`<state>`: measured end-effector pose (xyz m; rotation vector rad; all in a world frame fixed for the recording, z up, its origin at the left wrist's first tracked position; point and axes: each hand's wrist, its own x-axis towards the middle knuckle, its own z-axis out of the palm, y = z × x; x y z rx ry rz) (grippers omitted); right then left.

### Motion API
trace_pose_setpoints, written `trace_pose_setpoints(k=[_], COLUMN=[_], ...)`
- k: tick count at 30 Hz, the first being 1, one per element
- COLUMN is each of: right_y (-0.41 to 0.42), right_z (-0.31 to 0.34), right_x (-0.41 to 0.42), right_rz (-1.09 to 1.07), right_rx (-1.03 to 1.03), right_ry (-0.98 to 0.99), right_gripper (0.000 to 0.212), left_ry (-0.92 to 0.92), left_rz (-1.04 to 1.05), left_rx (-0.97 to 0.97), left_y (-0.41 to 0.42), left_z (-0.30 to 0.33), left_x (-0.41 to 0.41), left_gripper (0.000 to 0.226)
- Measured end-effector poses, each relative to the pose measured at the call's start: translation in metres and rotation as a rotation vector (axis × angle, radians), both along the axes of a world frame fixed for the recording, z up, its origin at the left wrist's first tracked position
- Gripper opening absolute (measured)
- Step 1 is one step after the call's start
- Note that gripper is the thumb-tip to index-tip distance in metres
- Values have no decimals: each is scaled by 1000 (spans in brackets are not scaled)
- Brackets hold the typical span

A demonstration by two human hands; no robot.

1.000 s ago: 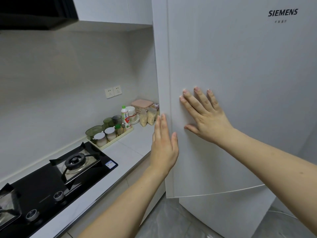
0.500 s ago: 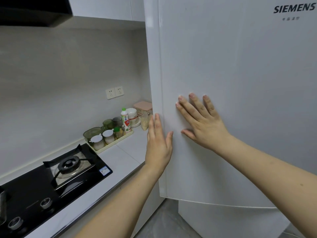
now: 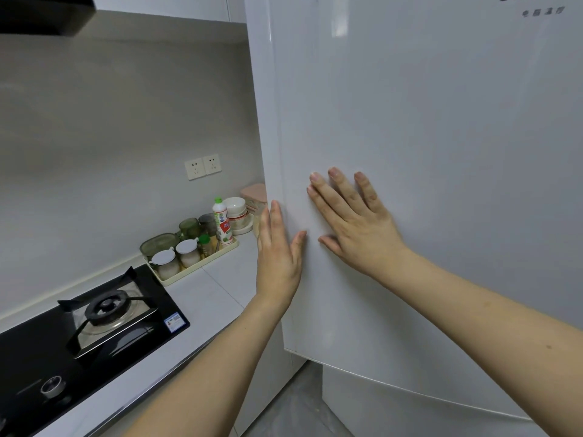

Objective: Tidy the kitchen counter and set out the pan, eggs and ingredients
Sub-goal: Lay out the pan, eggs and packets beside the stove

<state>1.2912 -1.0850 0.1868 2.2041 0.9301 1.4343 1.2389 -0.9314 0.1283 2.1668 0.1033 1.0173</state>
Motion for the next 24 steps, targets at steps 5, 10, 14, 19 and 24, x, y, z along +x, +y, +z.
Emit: trace_pose_setpoints(k=[5, 10, 14, 19, 24], right_y=[1, 2, 0, -6, -5], right_z=[-1, -1, 1, 2, 2], right_x=[21, 46, 64, 82, 100], right_rz=[-42, -91, -121, -150, -203], right_rx=[-21, -37, -39, -38, -46], right_ry=[3, 17, 23, 26, 22], right_gripper=[90, 93, 92, 91, 91], left_ry=[-33, -30, -39, -53, -57], left_rz=[-25, -69, -106, -150, -198], left_rx=[0, -6, -11, -3, -6], left_y=[3, 9, 10, 11, 11], left_z=[1, -1, 0, -3, -6], left_x=[31, 67, 95, 128, 154], left_gripper=[68, 67, 66, 67, 67])
